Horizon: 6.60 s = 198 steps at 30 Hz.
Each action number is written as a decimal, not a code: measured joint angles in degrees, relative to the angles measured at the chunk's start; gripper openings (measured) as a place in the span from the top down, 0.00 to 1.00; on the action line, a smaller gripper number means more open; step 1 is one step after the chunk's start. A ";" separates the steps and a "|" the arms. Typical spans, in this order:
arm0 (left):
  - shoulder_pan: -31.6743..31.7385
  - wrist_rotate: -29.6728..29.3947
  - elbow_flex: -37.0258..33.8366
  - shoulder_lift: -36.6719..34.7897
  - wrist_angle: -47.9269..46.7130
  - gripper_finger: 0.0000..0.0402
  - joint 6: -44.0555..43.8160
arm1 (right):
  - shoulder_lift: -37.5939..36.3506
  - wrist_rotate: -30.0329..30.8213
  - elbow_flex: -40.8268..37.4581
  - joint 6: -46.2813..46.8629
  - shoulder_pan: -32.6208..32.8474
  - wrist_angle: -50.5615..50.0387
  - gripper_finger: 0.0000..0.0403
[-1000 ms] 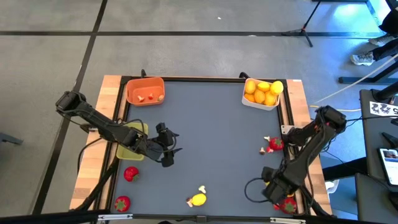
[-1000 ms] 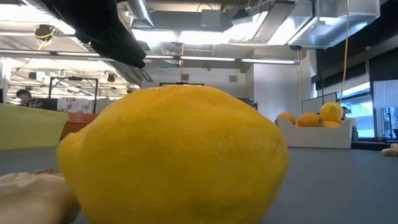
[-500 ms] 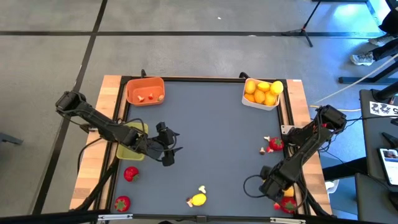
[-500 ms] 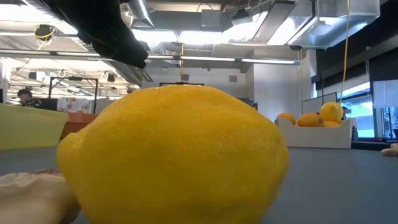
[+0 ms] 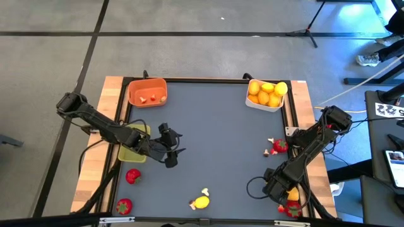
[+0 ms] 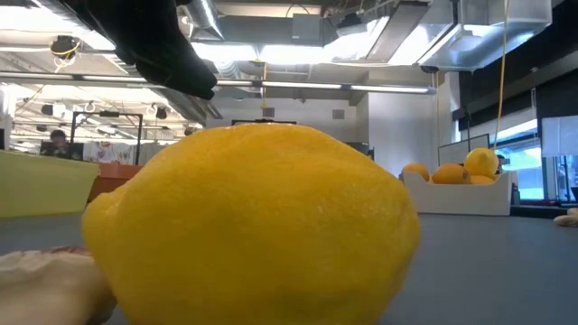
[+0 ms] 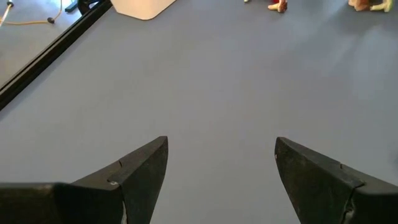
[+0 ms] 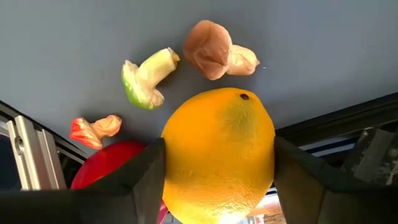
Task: Sort produce into baskets
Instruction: Put the lemon into the white bin
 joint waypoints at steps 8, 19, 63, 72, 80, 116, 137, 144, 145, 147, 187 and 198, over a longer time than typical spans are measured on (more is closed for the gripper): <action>0.00 0.00 0.00 0.00 0.68 0.27 0.26 | -0.15 -0.43 0.92 -2.96 -0.84 -0.88 0.44; 0.00 0.00 0.00 -0.02 0.70 0.27 0.68 | -1.92 5.72 5.87 -11.27 -5.43 -15.53 0.44; 0.00 1.25 -0.03 -0.15 4.09 0.27 0.19 | -27.76 38.65 6.05 -8.00 -15.62 -27.97 0.43; 0.00 1.27 -0.04 -0.15 4.11 0.27 0.13 | -32.07 43.97 6.05 -8.11 -19.80 -33.55 0.43; 0.52 1.27 -0.04 -0.15 4.11 0.27 0.06 | -33.41 50.89 6.05 -8.90 -23.82 -39.37 0.43; 1.14 0.94 -0.04 -0.11 4.02 0.27 -0.59 | -32.78 63.67 2.89 -63.65 -77.19 -10.51 0.43; 1.13 0.85 -0.04 -0.11 3.82 0.27 -0.59 | -22.95 65.96 -3.15 -66.78 -85.46 -6.57 0.27; 1.13 0.85 -0.04 -0.11 3.78 0.27 -0.59 | -21.08 66.05 -3.13 -66.76 -85.44 -5.83 0.24; 1.14 0.85 -0.04 -0.11 3.79 0.27 -0.59 | -21.08 66.03 -3.02 -66.76 -85.44 -5.90 0.24; 1.13 0.85 -0.04 -0.11 3.78 0.27 -0.59 | -21.08 65.94 -2.30 -66.74 -85.44 -6.24 0.24; -2.43 10.07 -0.04 -0.09 4.11 0.27 -1.55 | -30.35 39.89 10.33 -59.12 -50.27 -0.01 0.24; -2.49 11.17 -0.04 -0.09 3.87 0.27 -2.45 | -24.02 39.89 6.03 -59.16 -34.71 18.32 0.24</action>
